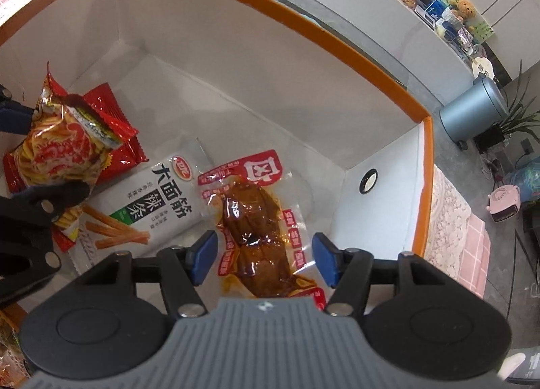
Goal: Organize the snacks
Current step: 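Carry both packs over the orange box and open both tools to drop them, then withdraw both tools from the box toward the remaining snacks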
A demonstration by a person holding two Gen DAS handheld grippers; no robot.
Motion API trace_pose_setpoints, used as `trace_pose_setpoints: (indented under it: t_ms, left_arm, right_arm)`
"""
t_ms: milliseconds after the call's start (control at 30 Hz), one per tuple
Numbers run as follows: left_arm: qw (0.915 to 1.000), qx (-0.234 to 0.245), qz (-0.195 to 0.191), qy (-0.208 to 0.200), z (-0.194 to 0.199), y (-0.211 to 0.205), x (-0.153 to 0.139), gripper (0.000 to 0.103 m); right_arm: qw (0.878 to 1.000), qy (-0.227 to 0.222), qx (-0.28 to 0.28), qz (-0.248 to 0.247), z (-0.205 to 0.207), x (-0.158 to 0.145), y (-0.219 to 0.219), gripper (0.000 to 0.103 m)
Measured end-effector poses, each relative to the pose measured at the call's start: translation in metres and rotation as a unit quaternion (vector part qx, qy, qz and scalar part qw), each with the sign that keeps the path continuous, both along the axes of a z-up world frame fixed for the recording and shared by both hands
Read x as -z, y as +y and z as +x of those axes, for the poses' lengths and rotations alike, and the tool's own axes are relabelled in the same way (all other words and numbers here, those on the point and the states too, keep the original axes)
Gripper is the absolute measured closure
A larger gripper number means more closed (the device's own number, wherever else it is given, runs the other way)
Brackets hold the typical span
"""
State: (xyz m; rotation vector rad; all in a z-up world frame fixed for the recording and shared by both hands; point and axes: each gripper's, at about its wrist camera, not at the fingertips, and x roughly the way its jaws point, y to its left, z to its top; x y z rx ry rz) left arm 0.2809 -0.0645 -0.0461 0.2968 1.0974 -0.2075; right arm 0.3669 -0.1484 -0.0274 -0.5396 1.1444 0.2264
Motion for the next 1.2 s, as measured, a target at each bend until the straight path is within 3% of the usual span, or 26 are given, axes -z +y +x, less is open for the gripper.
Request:
trace_pose_setpoints:
  t_ms: [133,333,633,800,1000,1200]
  left_arm:
    - [0.9999,0.001,-0.003,-0.012,-0.002,0.004,-0.007,0.027]
    - [0.9996,0.004,-0.002,-0.028,-0.009,0.007,-0.020,0.020]
    - [0.9966,-0.016,-0.023,-0.077,-0.041,0.010,-0.048,0.019]
    - [0.9914,-0.034,-0.052,-0.115,-0.062,0.019,-0.074,0.019]
    - [0.9839,-0.022,-0.071,-0.163,-0.108,0.028,-0.107,0.019]
    - [0.9801,0.000,-0.102,-0.170,-0.154,0.034,-0.118,0.019]
  right_arm:
    - [1.000,0.002,0.004,-0.004,-0.001,-0.001,0.003,0.042]
    - [1.000,-0.012,0.003,-0.023,-0.007,-0.009,0.005,0.027]
    - [0.998,-0.055,0.026,-0.009,-0.026,-0.046,-0.007,0.026]
    - [0.993,-0.103,0.049,0.027,-0.052,-0.077,-0.019,0.025]
    - [0.978,-0.159,0.074,0.110,-0.100,-0.115,-0.034,0.025]
    - [0.962,-0.187,0.069,0.185,-0.164,-0.135,-0.040,0.026]
